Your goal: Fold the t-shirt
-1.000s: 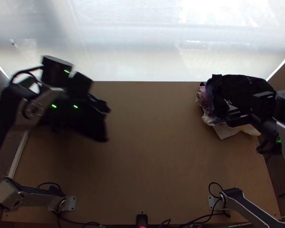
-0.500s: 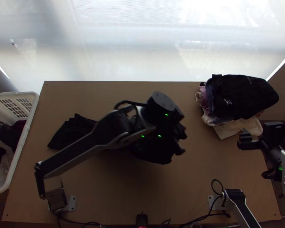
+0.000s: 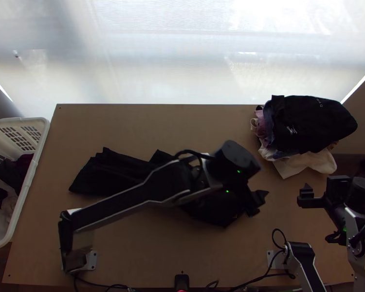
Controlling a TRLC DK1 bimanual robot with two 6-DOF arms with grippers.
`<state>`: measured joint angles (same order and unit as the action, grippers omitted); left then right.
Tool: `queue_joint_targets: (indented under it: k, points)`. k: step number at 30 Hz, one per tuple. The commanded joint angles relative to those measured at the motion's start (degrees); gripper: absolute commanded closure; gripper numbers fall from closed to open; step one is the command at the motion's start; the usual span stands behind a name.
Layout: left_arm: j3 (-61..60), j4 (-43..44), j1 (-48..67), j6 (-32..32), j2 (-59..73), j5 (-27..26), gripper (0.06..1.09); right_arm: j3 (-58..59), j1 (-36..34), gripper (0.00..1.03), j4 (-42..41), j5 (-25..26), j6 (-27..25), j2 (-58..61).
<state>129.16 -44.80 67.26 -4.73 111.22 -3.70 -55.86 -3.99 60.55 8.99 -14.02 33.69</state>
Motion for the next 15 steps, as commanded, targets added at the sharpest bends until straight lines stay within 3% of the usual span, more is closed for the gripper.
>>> queue_joint_targets:
  k: [1, 3, 5, 10, 15]
  points:
    - [-5.0, -13.0, -7.8, 6.6, -7.5, 0.2, 0.11, -0.6, 8.8, 0.05, 1.4, -0.8, 2.7, 2.3]
    - [-11.8, -17.4, -11.8, 13.8, -11.0, 0.0, 0.11, -0.7, 12.3, 0.05, 2.5, -4.4, 2.7, 3.7]
    - [-24.2, -12.8, -17.5, 17.2, -18.1, 0.1, 0.11, -0.1, 17.0, 0.05, 3.5, -6.4, 2.7, 5.4]
    - [-46.9, -4.4, -29.2, 20.8, -32.6, 2.7, 0.11, 3.8, 31.3, 0.05, 5.0, -7.9, -0.1, 9.2]
    - [-60.3, -1.3, -36.7, 23.6, -43.4, 3.0, 0.11, 8.0, 41.7, 0.05, 1.1, -7.9, -1.5, 14.5]
